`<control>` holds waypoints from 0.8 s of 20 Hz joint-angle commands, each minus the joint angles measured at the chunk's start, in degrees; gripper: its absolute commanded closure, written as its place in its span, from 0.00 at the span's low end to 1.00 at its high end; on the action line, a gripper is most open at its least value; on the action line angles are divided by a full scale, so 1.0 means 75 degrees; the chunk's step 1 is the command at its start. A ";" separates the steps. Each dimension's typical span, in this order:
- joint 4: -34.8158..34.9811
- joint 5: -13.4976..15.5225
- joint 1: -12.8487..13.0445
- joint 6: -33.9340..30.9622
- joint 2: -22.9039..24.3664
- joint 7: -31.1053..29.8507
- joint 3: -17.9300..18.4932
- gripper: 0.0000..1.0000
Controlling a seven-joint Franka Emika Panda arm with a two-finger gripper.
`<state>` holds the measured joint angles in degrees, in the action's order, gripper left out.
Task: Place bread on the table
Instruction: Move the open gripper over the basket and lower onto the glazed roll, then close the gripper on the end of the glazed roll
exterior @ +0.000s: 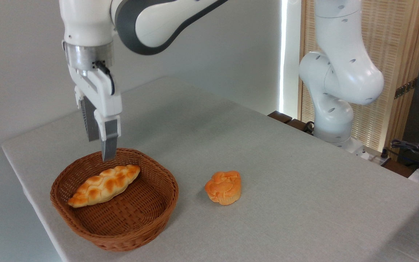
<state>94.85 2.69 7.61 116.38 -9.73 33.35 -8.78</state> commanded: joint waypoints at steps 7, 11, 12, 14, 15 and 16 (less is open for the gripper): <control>0.0981 -0.1165 0.0415 0.1405 -0.0249 -0.0076 0.0023 0.00; 0.1111 -0.1425 0.0416 0.1429 -0.0342 -0.0076 0.0023 0.00; 0.1146 -0.1437 0.0416 0.1440 -0.0412 -0.0076 0.0023 0.00; 0.1228 -0.1764 0.0509 0.1440 -0.0518 -0.0076 0.0023 0.00; 0.1287 -0.1916 0.0521 0.1440 -0.0542 -0.0076 0.0011 0.00; 0.1322 -0.1987 0.0521 0.1440 -0.0542 -0.0076 0.0011 0.00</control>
<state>103.43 -9.46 10.95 125.81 -13.54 33.36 -8.87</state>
